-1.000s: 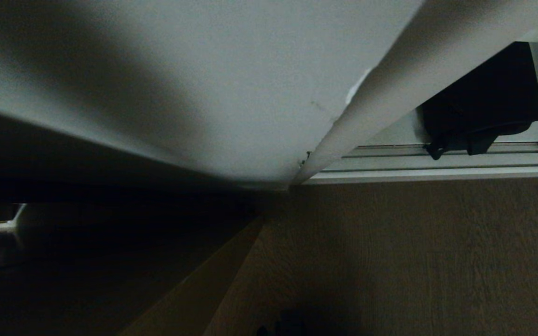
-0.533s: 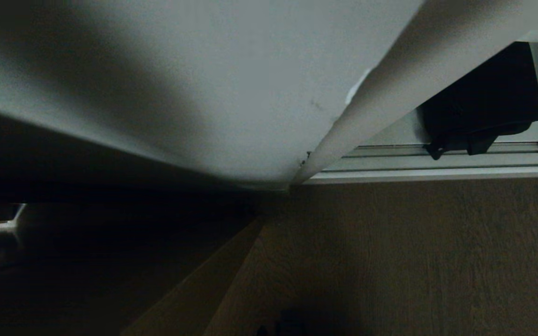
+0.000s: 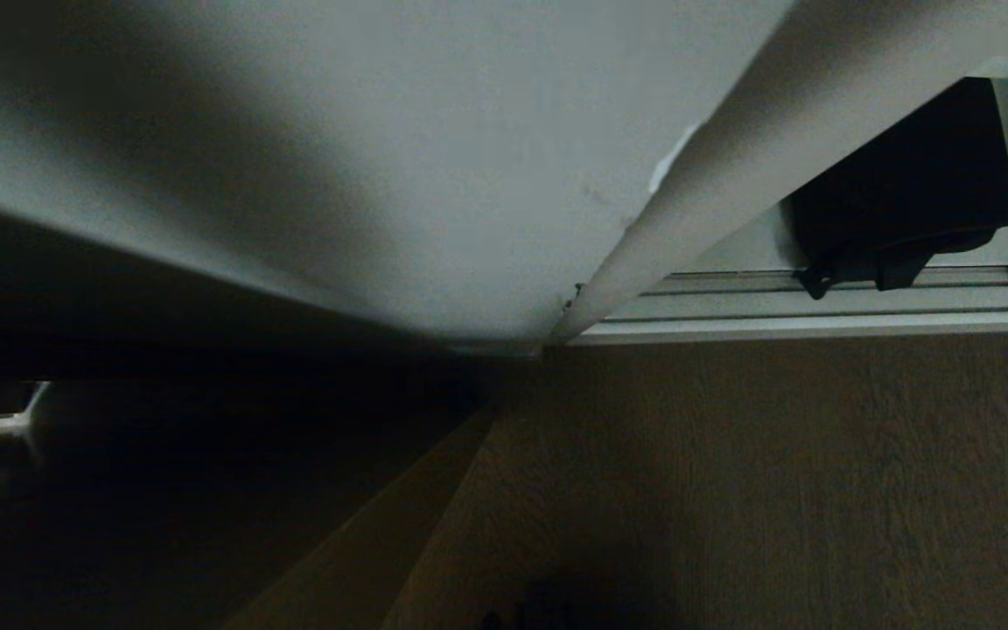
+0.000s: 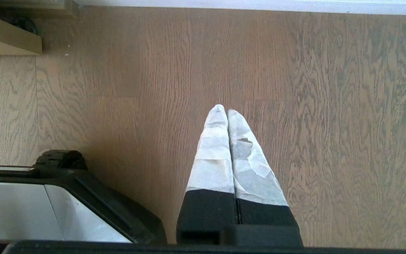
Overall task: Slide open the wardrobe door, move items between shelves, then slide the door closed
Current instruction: Place the bag on the higher shelf
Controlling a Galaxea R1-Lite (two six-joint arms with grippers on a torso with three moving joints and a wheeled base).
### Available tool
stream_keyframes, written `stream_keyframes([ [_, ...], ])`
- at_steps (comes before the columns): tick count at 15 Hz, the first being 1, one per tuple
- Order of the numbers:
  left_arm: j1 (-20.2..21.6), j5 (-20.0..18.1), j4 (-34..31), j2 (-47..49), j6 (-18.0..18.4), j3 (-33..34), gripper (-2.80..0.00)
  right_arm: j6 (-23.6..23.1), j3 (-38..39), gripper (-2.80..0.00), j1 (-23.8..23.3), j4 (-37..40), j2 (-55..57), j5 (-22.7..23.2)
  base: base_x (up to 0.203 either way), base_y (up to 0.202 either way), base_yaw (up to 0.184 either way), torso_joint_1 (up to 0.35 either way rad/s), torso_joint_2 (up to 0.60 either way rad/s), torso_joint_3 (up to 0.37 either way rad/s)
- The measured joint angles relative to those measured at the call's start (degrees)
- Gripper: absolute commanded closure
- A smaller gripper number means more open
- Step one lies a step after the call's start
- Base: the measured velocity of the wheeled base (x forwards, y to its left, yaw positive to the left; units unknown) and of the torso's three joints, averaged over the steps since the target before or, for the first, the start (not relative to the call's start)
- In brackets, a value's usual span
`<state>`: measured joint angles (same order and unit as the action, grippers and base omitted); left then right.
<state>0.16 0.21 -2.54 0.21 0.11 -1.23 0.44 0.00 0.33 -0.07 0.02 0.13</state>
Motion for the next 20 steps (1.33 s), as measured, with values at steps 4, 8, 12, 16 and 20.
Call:
stream_keyframes([
  [4, 0.00, 0.03, 0.11, 0.00, -0.02, 0.00, 0.00, 0.00, 0.00, 0.00, 0.00, 0.00, 0.00, 0.05, -0.122, 0.000, -0.002, -0.003, 0.00, 0.003],
  [8, 0.00, 0.02, 0.07, 0.00, -0.02, 0.00, 0.00, 0.03, 0.00, 0.00, 0.00, 0.02, 0.00, 0.02, 0.000, 0.000, 0.000, 0.000, 0.00, 0.000],
  [12, -0.02, 0.01, 0.09, 0.00, -0.04, 0.00, 0.00, 0.00, 0.00, 0.00, 0.00, 0.02, 0.00, 0.02, 0.000, 0.000, 0.000, 0.000, 0.00, 0.000],
  [16, 0.00, 0.03, 0.09, 0.00, -0.04, 0.00, 0.00, 0.01, 0.00, 0.00, 0.00, 0.00, 0.00, 0.02, 0.000, 0.000, 0.000, 0.000, 0.00, 0.000],
  [20, 0.00, 0.03, 0.09, 0.00, -0.03, 0.00, 0.00, 0.00, 0.00, 0.00, -0.02, 0.00, 0.00, 0.02, 0.000, 0.000, 0.000, 0.000, 0.00, 0.000],
])
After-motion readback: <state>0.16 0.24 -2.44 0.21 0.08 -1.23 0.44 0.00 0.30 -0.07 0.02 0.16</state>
